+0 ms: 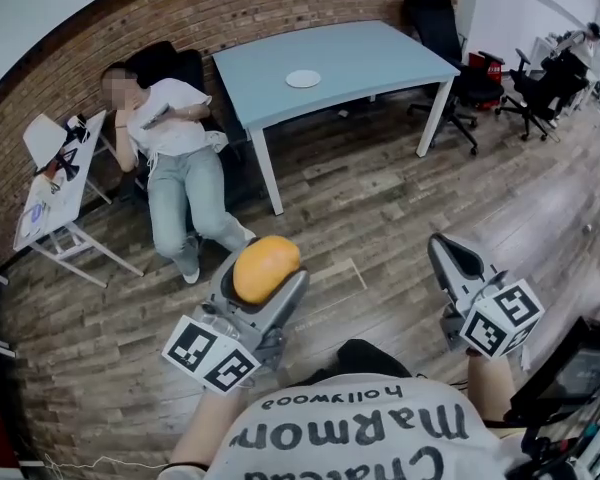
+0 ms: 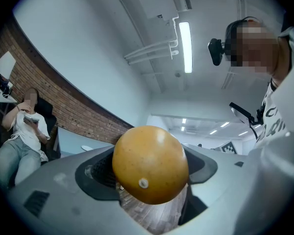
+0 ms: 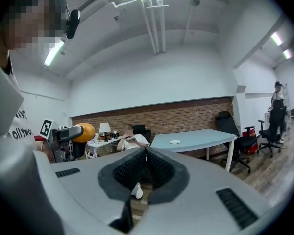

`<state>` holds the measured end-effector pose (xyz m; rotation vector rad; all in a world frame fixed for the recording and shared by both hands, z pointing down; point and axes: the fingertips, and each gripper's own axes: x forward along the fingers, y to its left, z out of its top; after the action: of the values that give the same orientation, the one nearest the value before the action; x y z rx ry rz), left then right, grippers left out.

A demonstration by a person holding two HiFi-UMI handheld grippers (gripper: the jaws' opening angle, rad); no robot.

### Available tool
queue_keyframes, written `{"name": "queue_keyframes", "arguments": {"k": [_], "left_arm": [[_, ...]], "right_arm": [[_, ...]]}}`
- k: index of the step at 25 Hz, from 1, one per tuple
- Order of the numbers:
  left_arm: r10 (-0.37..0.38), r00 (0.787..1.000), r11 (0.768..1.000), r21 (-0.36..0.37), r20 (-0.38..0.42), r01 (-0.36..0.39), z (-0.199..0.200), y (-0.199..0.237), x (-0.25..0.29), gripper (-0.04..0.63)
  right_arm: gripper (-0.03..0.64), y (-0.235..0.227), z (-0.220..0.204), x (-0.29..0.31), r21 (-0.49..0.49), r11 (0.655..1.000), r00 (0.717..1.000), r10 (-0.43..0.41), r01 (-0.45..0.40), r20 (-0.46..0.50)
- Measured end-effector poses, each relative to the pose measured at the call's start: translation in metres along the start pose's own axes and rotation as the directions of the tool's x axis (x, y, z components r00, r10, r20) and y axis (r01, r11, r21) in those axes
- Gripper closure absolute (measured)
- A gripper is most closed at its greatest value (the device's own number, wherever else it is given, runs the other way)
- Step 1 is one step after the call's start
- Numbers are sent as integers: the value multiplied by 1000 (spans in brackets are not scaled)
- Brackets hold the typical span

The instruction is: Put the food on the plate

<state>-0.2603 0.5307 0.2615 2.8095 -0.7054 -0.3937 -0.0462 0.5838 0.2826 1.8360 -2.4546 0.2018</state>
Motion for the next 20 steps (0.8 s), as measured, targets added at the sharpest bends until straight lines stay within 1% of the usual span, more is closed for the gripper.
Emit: {"name": "queue_keyframes", "arguments": {"k": [4, 8, 12, 16, 20], "left_arm": [[31, 999, 999, -8, -12, -31, -2, 19, 23, 247], [27, 1000, 1000, -7, -5, -27, -7, 43, 59, 247], [24, 1000, 999, 26, -11, -24, -4, 66, 102, 247], [57, 998, 996, 70, -38, -54, -5, 97, 148, 247], [82, 995, 996, 40, -49, -80, -10, 131, 187, 247]], "right_arm": [[606, -23, 0, 16, 1, 1000, 1000, -8, 8, -9], [606, -57, -2, 46, -7, 1000, 1000, -8, 8, -11], [606, -95, 11, 86, 14, 999, 1000, 30, -30, -8], [606, -132, 22, 127, 29, 997, 997, 74, -73, -12], [606, -162, 14, 170, 26, 994, 991, 107, -105, -84]]}}
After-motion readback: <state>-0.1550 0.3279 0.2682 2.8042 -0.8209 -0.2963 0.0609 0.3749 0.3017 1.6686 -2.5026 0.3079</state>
